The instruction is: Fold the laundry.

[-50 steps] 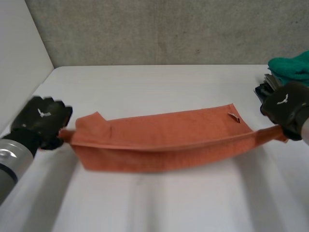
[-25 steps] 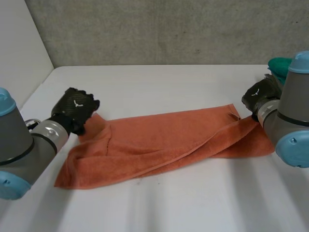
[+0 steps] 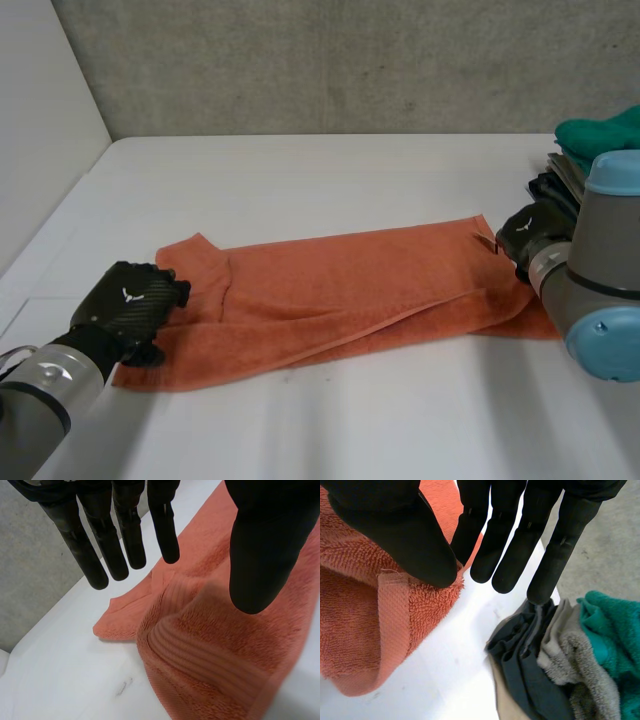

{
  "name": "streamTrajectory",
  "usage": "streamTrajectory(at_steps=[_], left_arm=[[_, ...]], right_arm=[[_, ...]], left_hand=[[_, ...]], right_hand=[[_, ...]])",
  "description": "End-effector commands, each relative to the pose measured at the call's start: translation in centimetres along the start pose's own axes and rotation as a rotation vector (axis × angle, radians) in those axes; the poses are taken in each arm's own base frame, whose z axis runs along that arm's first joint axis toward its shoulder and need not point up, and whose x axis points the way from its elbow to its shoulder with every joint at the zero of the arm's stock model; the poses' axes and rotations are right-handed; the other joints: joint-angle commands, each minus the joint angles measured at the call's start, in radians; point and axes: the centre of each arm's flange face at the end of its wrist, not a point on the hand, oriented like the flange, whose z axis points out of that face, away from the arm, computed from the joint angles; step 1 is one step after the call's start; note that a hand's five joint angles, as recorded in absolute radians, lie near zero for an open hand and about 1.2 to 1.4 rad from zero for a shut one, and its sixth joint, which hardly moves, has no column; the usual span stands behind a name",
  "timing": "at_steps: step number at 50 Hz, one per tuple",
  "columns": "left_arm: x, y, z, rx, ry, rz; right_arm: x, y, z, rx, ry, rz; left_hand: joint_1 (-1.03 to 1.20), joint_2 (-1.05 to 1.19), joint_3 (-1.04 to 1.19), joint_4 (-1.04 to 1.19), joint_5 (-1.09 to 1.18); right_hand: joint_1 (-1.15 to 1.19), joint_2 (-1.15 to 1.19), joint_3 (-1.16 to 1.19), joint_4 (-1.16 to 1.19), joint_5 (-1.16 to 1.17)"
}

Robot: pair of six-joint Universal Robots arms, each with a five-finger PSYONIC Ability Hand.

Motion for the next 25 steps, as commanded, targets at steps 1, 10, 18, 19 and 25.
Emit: streamTrajectory(at_steps=[1, 10, 18, 19, 25], left_arm=[[-0.4, 2.3, 2.9, -0.007, 0.011, -0.005], [-0.5, 3.2, 3.9, -0.039, 0.028, 0.041], [-1.7, -0.2, 1.3, -0.016, 0.005, 0.068], [-1.8, -0.9, 0.7, -0.014, 0.000, 0.069], [-3.8, -6.7, -3.9, 0.072, -0.070, 0.083]], right_arm=[[-1.1, 0.9, -0.2, -0.008, -0.016, -0.002], [-0.5, 1.3, -1.1, 0.008, 0.011, 0.008], [4.0, -0.3, -4.4, 0.039, 0.103, -0.009], [4.5, -0.5, -5.1, 0.038, 0.107, -0.019], [9.3, -2.2, -10.8, 0.041, 0.152, -0.114]], left_hand=[[0.073, 0.077, 0.078, 0.080, 0.080], [0.738, 0.742, 0.743, 0.744, 0.745], [0.798, 0.802, 0.803, 0.804, 0.805], [0.798, 0.802, 0.803, 0.804, 0.805], [0.798, 0.802, 0.803, 0.804, 0.805]], right_hand=[[0.269, 0.218, 0.206, 0.197, 0.229], [0.269, 0.218, 0.206, 0.197, 0.229], [0.269, 0.218, 0.206, 0.197, 0.229], [0.269, 0.218, 0.206, 0.197, 0.229], [0.269, 0.218, 0.206, 0.197, 0.229]])
